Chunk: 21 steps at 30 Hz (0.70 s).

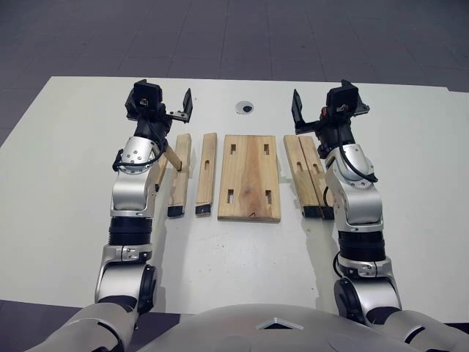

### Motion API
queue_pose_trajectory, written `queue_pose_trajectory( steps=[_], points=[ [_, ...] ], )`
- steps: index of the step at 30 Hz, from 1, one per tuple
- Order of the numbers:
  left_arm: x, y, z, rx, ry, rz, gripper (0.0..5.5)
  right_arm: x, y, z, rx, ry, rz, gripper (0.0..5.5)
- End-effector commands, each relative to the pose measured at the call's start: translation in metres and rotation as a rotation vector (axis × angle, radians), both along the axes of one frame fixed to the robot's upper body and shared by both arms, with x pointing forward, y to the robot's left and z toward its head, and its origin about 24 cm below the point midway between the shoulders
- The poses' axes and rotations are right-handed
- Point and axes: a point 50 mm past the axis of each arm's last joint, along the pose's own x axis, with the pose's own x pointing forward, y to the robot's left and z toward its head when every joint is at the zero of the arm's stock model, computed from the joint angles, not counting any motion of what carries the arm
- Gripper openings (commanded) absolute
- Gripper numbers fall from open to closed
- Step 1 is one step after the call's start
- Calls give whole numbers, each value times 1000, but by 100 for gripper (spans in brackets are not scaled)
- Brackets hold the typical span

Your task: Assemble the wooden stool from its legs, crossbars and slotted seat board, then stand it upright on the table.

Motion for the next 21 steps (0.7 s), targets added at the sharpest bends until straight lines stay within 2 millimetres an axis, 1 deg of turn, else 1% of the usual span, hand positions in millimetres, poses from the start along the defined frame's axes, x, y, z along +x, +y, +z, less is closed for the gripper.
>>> queue_pose_trajectory(
  steps=[1, 4, 6, 8, 9, 13, 18, 21],
  points=[
    [0, 2, 18, -24, -64, 12, 538, 0, -1, 1, -3, 0, 1, 540],
    [-5, 8, 49, -65, -190, 35, 538, -2, -4, -1, -2, 4, -11, 540],
    [-13, 10, 70, -76, -264, 50, 538, -3, -4, -3, -1, 7, -16, 540],
    [-23, 11, 80, -50, -298, 61, 538, -3, -4, -3, -1, 9, -19, 540],
    [-27, 11, 81, -36, -297, 64, 538, -3, -5, -3, -1, 9, -22, 540],
    [-53, 8, 63, 1, -208, 58, 538, -5, -10, -2, -1, 4, -45, 540],
    [-85, 8, 29, 26, -54, 83, 538, -9, -15, -3, 0, 0, -74, 540],
    [-102, 7, 13, 27, 26, 88, 538, -12, -20, -4, -6, 4, -91, 540]
  ],
)
